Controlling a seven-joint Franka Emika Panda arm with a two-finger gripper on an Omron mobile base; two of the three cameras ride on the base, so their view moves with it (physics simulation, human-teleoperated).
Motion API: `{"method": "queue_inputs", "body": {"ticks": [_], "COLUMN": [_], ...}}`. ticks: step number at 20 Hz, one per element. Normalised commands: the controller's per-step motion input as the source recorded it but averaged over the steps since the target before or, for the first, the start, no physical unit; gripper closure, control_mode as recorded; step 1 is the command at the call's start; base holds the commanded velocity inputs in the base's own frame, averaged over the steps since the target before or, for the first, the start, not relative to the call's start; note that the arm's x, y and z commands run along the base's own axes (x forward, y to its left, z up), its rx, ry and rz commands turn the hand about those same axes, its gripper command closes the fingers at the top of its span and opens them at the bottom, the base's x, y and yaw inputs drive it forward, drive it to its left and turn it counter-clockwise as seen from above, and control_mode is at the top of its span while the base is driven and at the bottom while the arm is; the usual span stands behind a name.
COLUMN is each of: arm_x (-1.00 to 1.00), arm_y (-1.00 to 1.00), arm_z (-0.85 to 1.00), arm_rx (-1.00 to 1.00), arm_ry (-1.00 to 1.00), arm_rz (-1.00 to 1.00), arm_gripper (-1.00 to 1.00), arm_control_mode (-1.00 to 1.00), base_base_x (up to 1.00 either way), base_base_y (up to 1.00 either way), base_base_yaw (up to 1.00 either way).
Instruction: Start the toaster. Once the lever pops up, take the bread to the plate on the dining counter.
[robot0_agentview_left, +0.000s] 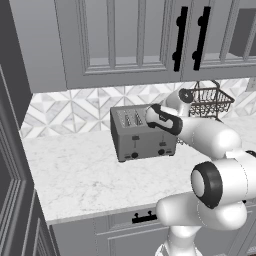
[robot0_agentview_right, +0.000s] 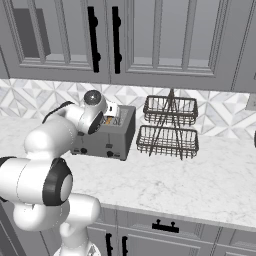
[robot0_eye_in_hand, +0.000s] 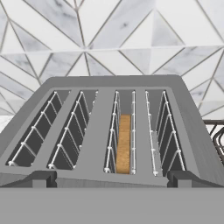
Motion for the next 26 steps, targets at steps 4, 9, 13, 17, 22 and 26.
{"method": "queue_inputs", "body": {"ticks": [4,9,13,17,22,26], "arm_x": [0.0,0.0,0.0,0.0,0.0,0.0], "arm_y": [0.0,0.0,0.0,0.0,0.0,0.0], "arm_z": [0.0,0.0,0.0,0.0,0.0,0.0], "arm_rx": [0.0,0.0,0.0,0.0,0.0,0.0], "arm_ry": [0.0,0.0,0.0,0.0,0.0,0.0], "arm_rz": [0.0,0.0,0.0,0.0,0.0,0.0], "arm_gripper": [-1.0,-1.0,-1.0,-1.0,-1.0,-1.0], "arm_control_mode": [-1.0,-1.0,-1.0,-1.0,-1.0,-1.0], "base_base_x": [0.0,0.0,0.0,0.0,0.0,0.0], "base_base_y": [0.0,0.0,0.0,0.0,0.0,0.0], "base_base_yaw": [0.0,0.0,0.0,0.0,0.0,0.0]}}
